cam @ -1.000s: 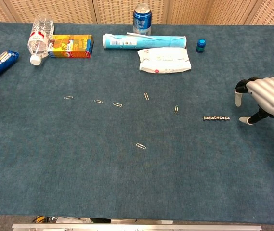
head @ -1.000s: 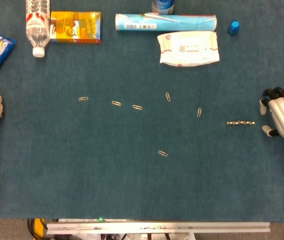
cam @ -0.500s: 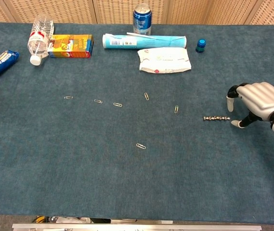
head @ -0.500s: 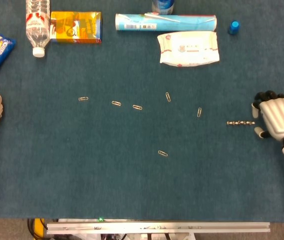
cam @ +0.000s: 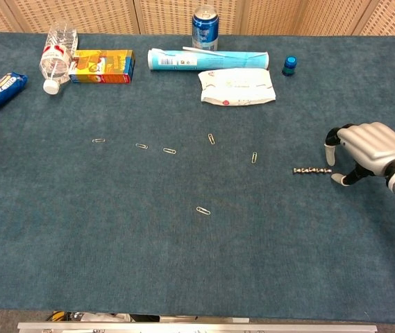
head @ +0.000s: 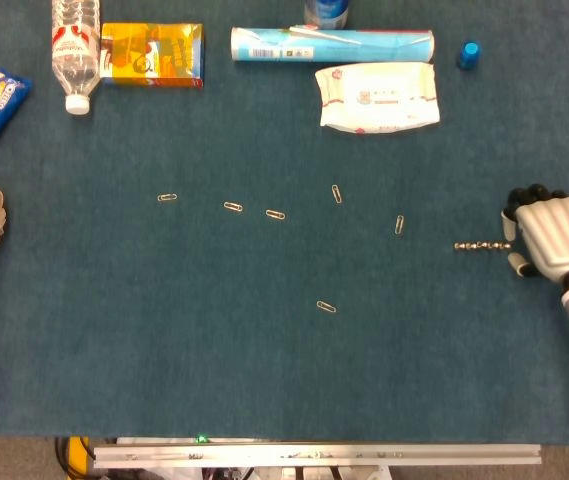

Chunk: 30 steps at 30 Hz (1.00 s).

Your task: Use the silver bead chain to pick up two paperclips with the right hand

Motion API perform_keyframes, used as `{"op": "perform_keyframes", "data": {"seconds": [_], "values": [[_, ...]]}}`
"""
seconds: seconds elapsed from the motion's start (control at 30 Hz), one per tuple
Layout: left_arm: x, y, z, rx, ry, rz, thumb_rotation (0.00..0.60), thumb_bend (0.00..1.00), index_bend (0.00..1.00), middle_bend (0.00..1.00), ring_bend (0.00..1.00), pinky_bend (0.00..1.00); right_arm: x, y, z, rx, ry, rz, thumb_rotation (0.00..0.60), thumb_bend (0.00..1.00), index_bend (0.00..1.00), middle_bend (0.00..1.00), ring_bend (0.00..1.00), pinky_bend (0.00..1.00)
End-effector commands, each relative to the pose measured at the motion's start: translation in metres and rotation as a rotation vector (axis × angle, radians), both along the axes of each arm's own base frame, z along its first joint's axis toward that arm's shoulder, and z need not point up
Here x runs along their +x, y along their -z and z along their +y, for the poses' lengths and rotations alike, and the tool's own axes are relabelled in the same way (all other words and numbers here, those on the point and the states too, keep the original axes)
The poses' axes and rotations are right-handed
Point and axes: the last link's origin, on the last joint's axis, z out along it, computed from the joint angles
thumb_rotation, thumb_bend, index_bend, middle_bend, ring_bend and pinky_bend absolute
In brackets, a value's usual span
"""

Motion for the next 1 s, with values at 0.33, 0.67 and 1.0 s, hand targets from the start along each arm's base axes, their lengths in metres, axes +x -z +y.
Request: {"op": "perform_keyframes", "data": {"seconds": [0.33,0.67,1.0], "values": [[0.0,-0.001,0.0,0.003,0.001,-0.002,0.6,0.05,0.55,0.48,0.41,0.52,0.007,0.006,-0.003,0.008,0.0,0.003,0.6,0.21,0.56,0.28,0.21,0.33],[0.0,-0.002,-0.001,0.004,0.001,-0.004,0.6,0.05,0.55,0.48,0.41,0.52,0.012,0.009,-0.005,0.012,0.02,0.001,0.6,0.21,0.56,0.28,0.21,0.33],[0.0,-0.002,-0.001,0.006,0.001,-0.004,0.6,0.05,0.55,0.48,0.41,0.52,0.015,0.011,-0.006,0.021,0.055,-0.01,0.6,0.21,0.56,0.28,0.2,0.33]]}}
